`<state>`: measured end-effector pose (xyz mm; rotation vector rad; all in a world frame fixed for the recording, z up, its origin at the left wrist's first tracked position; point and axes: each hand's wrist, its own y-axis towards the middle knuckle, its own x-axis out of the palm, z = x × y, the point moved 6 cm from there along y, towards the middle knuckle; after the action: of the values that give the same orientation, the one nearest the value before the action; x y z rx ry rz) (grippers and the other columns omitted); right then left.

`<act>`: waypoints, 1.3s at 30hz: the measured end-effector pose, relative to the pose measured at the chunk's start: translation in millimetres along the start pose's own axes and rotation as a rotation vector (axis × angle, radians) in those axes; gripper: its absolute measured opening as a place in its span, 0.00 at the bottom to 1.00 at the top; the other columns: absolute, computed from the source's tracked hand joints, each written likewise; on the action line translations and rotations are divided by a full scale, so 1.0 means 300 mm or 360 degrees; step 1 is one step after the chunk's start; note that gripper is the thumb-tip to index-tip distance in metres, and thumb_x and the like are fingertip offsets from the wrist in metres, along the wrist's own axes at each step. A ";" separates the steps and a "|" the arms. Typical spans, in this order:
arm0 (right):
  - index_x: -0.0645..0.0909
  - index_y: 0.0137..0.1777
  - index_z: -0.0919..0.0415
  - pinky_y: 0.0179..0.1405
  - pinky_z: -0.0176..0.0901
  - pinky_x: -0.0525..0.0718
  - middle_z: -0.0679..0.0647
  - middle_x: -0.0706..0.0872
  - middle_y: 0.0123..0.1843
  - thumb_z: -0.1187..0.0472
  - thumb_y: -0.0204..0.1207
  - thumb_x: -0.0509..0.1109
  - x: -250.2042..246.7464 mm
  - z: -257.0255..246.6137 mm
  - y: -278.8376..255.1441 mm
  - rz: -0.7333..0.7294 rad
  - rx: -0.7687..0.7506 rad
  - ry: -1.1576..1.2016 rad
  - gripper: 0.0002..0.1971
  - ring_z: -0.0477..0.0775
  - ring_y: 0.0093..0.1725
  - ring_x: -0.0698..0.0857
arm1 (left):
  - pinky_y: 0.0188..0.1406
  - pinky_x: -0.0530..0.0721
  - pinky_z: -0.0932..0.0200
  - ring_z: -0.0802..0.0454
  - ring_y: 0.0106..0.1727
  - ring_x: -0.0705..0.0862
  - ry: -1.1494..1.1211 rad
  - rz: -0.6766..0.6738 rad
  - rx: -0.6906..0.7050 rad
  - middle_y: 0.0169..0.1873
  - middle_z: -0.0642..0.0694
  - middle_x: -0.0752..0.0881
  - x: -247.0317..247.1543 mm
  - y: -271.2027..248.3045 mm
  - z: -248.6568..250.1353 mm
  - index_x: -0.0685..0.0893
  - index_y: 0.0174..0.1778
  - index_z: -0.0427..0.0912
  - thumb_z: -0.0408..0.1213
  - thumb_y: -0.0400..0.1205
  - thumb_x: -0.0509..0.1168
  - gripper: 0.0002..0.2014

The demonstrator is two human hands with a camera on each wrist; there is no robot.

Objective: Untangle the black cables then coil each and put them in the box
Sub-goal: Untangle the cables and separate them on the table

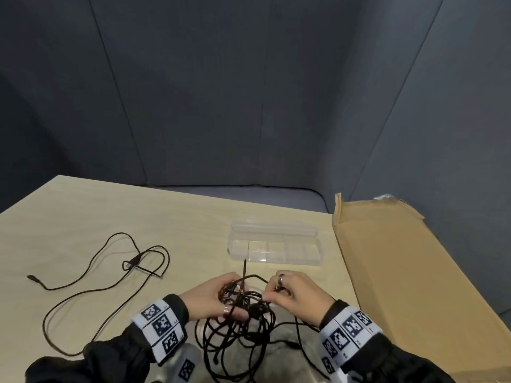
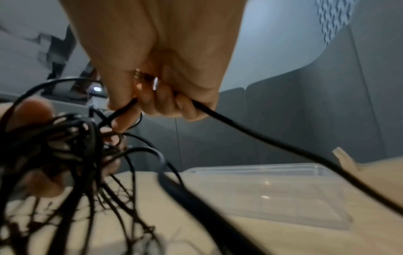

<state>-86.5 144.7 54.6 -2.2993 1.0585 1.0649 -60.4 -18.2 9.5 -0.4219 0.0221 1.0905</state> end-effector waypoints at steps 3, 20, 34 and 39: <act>0.82 0.34 0.51 0.37 0.27 0.72 0.42 0.82 0.33 0.48 0.70 0.75 -0.055 -0.069 -0.002 0.0144 0.0026 0.0170 0.10 0.36 0.35 0.78 | 0.48 0.79 0.65 0.63 0.44 0.83 0.0143 -0.0070 0.0099 0.39 0.61 0.86 0.047 0.006 0.060 0.82 0.43 0.64 0.51 0.61 0.80 0.18; 0.74 0.29 0.58 0.35 0.35 0.70 0.41 0.74 0.19 0.61 0.78 0.67 -0.240 0.027 -0.038 0.0943 0.0261 0.1211 0.15 0.37 0.23 0.71 | 0.40 0.80 0.60 0.53 0.36 0.81 -0.0211 -0.0136 -0.0132 0.33 0.49 0.84 0.026 0.022 0.053 0.87 0.37 0.48 0.63 0.55 0.77 0.25; 0.80 0.46 0.43 0.54 0.34 0.79 0.40 0.84 0.49 0.44 0.80 0.61 0.058 0.093 -0.109 -0.0104 0.0353 0.0053 0.08 0.35 0.48 0.81 | 0.41 0.88 0.45 0.34 0.39 0.89 -0.1358 0.0001 -0.0410 0.41 0.30 0.86 0.026 0.033 -0.030 0.85 0.46 0.27 0.39 0.56 0.73 0.25; 0.83 0.46 0.47 0.40 0.30 0.79 0.47 0.83 0.44 0.40 0.67 0.73 0.147 0.116 -0.156 -0.0186 0.0445 0.0677 0.14 0.36 0.44 0.81 | 0.38 0.88 0.43 0.33 0.35 0.88 -0.1517 0.0062 -0.0425 0.44 0.27 0.84 0.019 0.040 -0.043 0.79 0.50 0.27 0.38 0.61 0.71 0.25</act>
<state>-48.3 174.9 0.1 -2.3680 1.1227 0.3577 -65.7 -13.0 -7.6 -0.1036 -0.9665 1.2478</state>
